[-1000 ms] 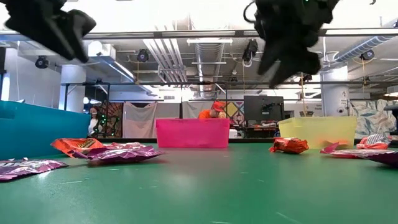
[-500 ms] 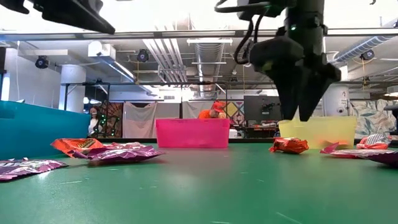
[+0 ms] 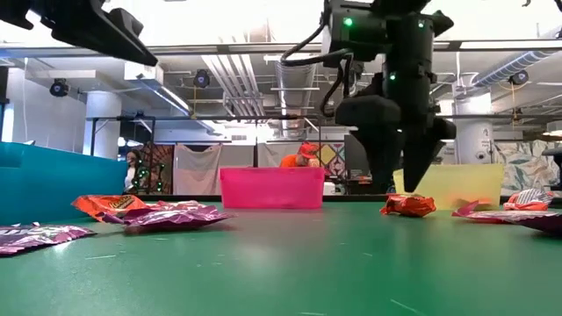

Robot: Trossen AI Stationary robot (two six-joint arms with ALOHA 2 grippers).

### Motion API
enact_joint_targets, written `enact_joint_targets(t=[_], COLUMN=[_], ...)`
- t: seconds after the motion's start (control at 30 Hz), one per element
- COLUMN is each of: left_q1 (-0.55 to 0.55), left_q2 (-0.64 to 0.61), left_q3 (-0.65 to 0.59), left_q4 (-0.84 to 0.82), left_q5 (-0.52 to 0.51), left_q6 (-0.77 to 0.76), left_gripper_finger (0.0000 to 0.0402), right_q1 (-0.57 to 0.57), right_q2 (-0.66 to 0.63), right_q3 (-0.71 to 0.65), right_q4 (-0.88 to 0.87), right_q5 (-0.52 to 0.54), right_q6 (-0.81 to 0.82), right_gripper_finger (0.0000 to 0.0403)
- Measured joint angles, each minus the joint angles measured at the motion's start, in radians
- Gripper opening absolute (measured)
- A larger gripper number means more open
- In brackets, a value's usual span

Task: Sort candy by brand, put in halloween buckets
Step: Put the orange chocolate into the yellow bin

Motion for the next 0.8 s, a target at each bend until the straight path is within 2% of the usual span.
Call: enact_joint_targets(t=[0.17, 0.33, 0.47, 0.6, 0.8], left_q1=[0.000, 0.000, 0.001, 0.001, 0.001], left_q2=[0.000, 0.000, 0.000, 0.000, 0.000], left_q3=[-0.006, 0.002, 0.002, 0.002, 0.002], left_q4=[0.000, 0.002, 0.002, 0.002, 0.002], left_q5=[0.000, -0.002, -0.004, -0.037, -0.056], left_q6=[-0.003, 0.023, 0.028, 0.029, 0.029], left_gripper_finger=[0.0125, 0.0125, 0.0125, 0.0125, 0.0125], right_q1=[0.000, 0.001, 0.001, 0.001, 0.001], right_q2=[0.000, 0.000, -0.001, -0.001, -0.001], right_q3=[-0.047, -0.109, -0.124, -0.120, -0.118], right_q4=[0.008, 0.128, 0.157, 0.156, 0.168], right_q5=[-0.004, -0.030, -0.026, -0.027, -0.030], right_q6=[0.035, 0.044, 0.043, 0.042, 0.031], right_gripper_finger=[0.0303, 0.0296, 0.0285, 0.0257, 0.0195])
